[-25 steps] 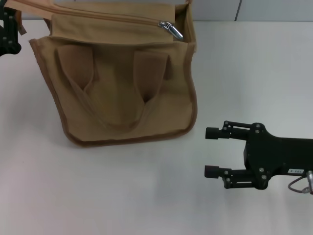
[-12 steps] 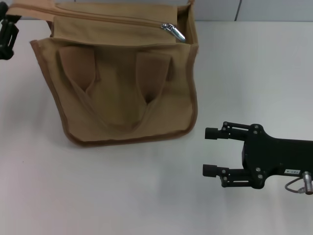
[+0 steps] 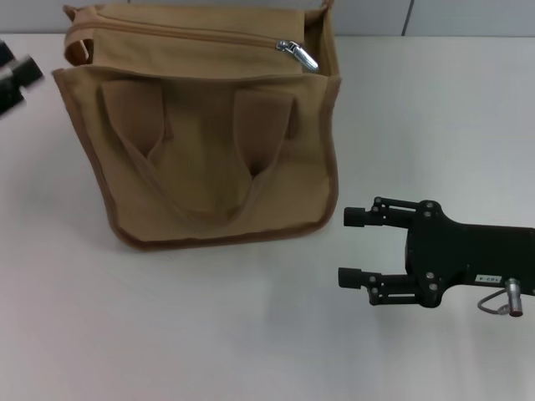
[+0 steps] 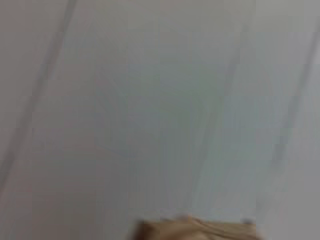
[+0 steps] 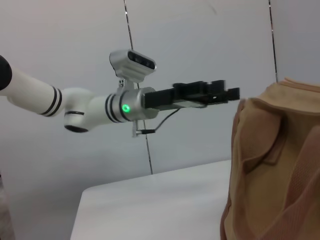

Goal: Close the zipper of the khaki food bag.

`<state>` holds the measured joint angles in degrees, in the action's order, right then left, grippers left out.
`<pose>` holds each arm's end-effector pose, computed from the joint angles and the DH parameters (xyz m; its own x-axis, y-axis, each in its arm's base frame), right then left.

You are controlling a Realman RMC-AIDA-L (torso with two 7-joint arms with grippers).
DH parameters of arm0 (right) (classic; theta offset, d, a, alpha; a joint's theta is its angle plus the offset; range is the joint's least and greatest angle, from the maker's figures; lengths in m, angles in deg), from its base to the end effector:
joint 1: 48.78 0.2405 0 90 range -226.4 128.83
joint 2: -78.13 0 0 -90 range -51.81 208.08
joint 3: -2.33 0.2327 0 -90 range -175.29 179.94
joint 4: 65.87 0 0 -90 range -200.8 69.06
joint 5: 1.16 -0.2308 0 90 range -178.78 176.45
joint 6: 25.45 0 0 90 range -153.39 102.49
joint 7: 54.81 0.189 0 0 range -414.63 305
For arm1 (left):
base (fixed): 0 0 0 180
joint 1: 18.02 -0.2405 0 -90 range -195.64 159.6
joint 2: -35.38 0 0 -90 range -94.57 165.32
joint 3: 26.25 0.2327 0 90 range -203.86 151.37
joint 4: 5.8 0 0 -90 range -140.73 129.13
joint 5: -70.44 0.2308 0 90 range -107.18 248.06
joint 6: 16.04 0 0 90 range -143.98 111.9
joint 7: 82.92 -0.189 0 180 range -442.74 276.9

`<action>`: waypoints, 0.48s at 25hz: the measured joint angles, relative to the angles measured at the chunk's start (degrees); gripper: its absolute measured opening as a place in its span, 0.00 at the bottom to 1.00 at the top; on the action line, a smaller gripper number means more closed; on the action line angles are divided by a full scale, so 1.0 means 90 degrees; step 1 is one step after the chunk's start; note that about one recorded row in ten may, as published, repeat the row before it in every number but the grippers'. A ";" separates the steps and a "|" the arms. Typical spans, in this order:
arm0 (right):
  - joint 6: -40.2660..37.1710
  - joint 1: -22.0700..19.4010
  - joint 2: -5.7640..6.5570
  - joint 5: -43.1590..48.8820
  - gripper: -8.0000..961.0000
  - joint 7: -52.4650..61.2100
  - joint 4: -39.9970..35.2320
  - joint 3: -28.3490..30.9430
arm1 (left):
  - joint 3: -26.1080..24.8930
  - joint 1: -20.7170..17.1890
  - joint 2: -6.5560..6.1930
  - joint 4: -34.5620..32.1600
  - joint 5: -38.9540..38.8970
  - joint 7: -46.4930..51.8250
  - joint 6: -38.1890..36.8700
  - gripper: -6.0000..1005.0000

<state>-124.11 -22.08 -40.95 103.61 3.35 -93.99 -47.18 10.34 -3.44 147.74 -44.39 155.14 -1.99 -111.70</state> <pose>0.2230 0.2889 -0.0601 0.7855 -0.1292 -0.6052 -0.1932 -0.9803 -0.0414 -0.2893 0.3205 0.0981 0.5154 0.1898 0.8356 0.6682 -0.6996 -0.2532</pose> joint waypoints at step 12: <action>0.0068 0.0208 -0.0002 0.0009 0.80 -0.0040 0.0281 -0.0285 | 0.0039 0.0210 -0.0008 -0.0020 0.1206 0.0074 -0.1211 0.75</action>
<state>-123.50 -20.21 -40.98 103.69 3.00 -91.46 -49.75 10.69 -1.55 147.67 -44.57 166.00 -1.33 -122.60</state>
